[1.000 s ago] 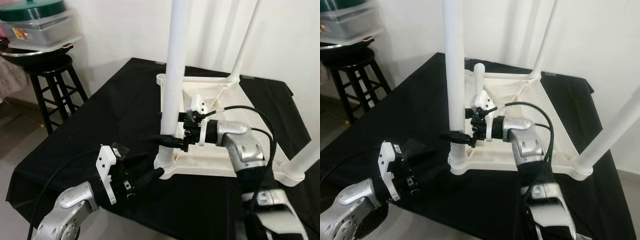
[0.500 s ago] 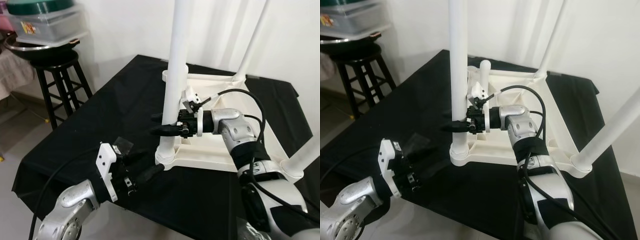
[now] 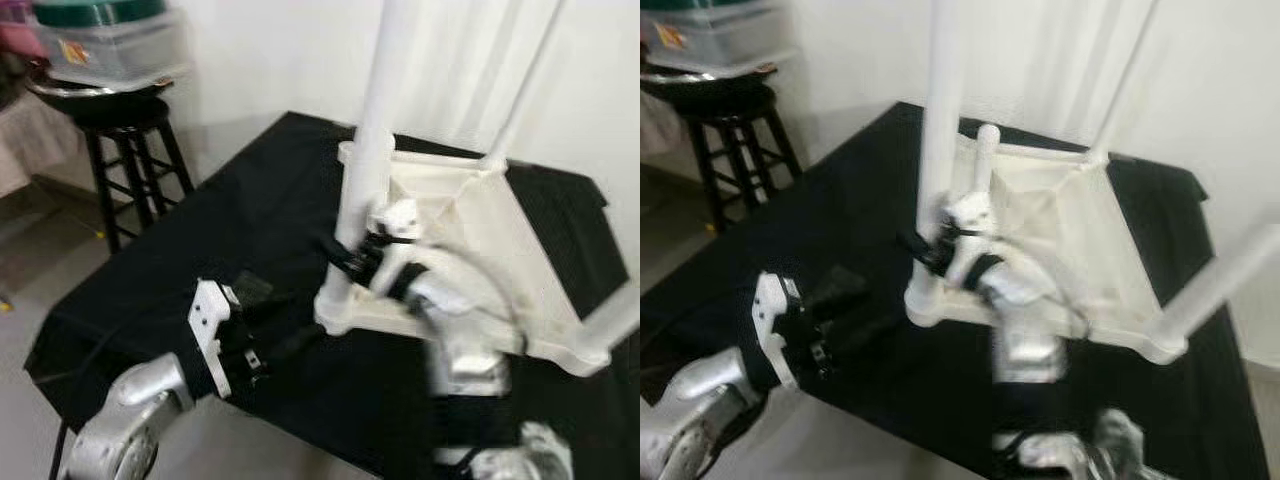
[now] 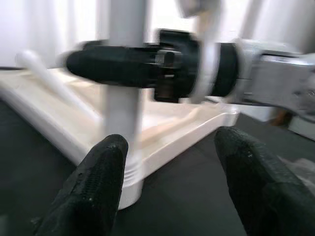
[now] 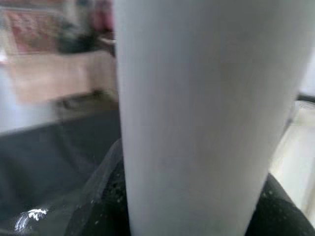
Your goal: Building children table
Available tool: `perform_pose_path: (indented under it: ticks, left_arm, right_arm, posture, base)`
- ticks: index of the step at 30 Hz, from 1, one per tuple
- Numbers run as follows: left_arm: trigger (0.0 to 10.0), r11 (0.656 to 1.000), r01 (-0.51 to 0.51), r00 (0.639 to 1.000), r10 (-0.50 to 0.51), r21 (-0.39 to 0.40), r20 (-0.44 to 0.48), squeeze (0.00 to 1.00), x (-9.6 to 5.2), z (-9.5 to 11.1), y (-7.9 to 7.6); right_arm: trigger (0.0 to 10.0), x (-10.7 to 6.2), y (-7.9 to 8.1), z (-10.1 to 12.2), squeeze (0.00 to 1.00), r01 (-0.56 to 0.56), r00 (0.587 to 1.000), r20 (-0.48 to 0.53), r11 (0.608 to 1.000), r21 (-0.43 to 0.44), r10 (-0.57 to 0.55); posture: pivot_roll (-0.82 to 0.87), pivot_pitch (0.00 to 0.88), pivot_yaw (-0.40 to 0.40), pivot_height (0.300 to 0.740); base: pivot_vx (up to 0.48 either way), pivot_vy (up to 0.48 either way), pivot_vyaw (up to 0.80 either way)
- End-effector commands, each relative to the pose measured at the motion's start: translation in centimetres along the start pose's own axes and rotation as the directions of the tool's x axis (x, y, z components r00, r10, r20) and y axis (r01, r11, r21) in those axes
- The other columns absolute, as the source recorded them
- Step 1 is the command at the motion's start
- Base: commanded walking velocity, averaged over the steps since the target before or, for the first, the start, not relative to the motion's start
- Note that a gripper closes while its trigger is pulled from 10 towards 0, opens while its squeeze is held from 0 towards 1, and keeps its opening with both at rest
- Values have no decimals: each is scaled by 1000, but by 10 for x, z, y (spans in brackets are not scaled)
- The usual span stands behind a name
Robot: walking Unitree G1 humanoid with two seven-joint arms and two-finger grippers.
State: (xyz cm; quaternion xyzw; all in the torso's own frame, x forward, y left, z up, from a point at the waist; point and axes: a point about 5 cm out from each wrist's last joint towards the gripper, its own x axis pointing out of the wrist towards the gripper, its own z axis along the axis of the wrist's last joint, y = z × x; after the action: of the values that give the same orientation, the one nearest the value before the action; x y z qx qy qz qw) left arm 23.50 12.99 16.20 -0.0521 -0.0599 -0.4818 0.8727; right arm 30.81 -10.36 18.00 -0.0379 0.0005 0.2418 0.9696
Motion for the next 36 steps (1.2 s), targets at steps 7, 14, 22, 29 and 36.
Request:
perform_pose_path:
  ticks: [7, 14, 22, 29, 36]
  left_arm:
    - [10000, 1000, 3, 1000, -3, -4, -14, 0, -2, -3, 4]
    - [10000, 1000, -9, 1000, 9, 2, -10, 0, 0, -6, 4]
    - [10000, 1000, 0, 1000, 0, -2, -13, 0, 2, -8, 2]
    - [10000, 1000, -2, 1000, 2, -4, -13, 0, 2, -9, -1]
    - [10000, 1000, 4, 1000, -4, -8, -15, 0, 3, -9, -4]
  right_arm:
    - [2471, -3, -11, -28, 0, -46, 983, -177, 998, -35, 39]
    - [10000, 11, -1, 29, 1000, -535, 844, 21, 844, -45, 536]
    - [10000, 13, -17, 38, 0, -814, 579, -66, 570, -112, 813]
    - [10000, 39, -29, 47, 0, -856, 516, -91, 515, -40, 852]
    - [0, 44, -30, 46, 0, -882, 467, -137, 470, -7, 874]
  posture:
    - [-74, 57, -56, 740]
    - [-60, 33, -58, 740]
    - [-34, 17, -61, 740]
    - [-6, 14, -68, 740]
    - [7, 25, -71, 740]
  base:
    - [0, 0, 0]
    - [0, 0, 0]
    - [0, 0, 0]
    - [0, 0, 0]
    - [0, 0, 0]
